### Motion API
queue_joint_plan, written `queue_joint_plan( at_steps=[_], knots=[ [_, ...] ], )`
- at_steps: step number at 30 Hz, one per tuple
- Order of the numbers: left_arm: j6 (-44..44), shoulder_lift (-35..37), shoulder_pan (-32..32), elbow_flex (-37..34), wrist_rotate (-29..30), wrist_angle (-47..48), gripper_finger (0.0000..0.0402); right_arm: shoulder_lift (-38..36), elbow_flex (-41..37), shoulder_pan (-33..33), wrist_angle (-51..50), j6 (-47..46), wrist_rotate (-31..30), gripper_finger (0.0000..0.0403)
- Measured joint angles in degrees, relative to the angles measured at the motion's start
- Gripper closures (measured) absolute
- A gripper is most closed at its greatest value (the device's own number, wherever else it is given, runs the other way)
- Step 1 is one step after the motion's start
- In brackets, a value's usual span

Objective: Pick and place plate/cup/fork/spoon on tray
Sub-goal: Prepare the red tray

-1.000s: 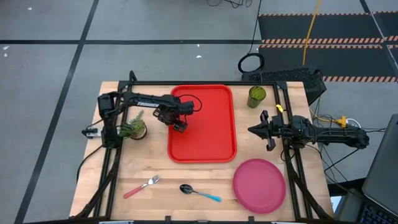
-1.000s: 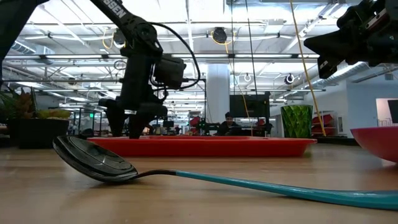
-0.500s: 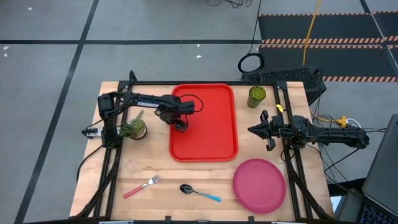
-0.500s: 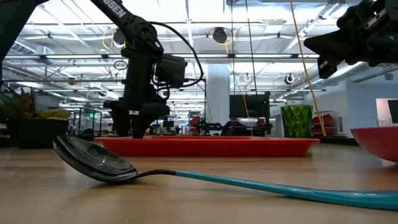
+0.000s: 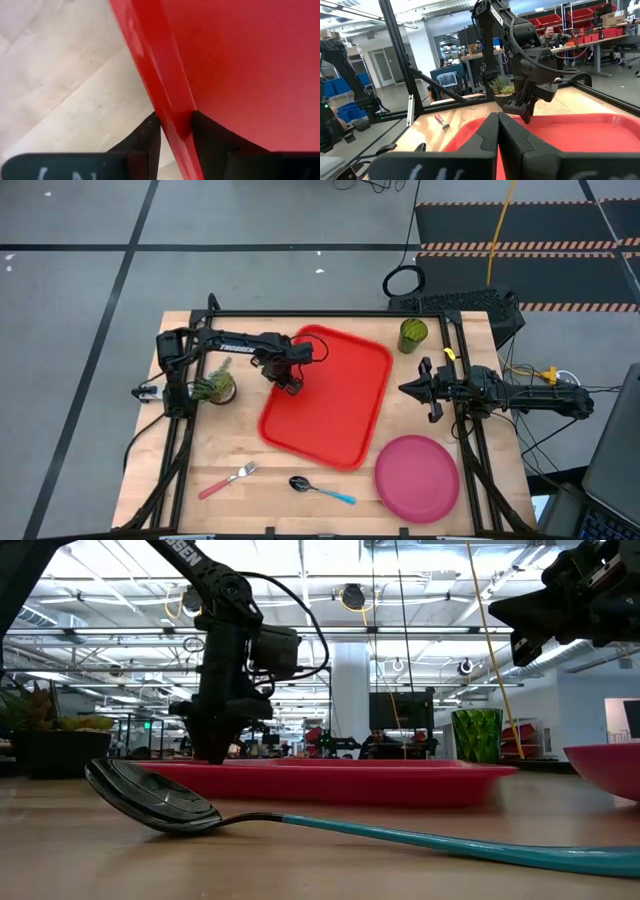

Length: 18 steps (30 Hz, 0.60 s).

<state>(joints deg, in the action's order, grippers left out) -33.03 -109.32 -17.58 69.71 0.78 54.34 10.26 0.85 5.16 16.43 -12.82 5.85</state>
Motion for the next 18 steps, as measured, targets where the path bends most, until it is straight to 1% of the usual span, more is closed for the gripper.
queue_joint_plan(
  at_steps=[8, 12, 18],
  knots=[
    [2.5, -0.1, 0.0, -0.1, 3.3, 1.3, 0.0299, 0.0, 0.0, 0.0, 0.0, 0.0, 0.0, 0.0403],
    [6.7, -0.1, -0.1, -0.1, 6.7, 0.2, 0.0299, 0.0, 0.0, 0.0, 0.0, 0.0, 0.0, 0.0403],
    [13.0, -0.1, -0.1, -0.1, 9.4, -3.6, 0.0298, 0.0, 0.0, 0.0, 0.0, 0.0, 0.0, 0.0403]
  ],
)
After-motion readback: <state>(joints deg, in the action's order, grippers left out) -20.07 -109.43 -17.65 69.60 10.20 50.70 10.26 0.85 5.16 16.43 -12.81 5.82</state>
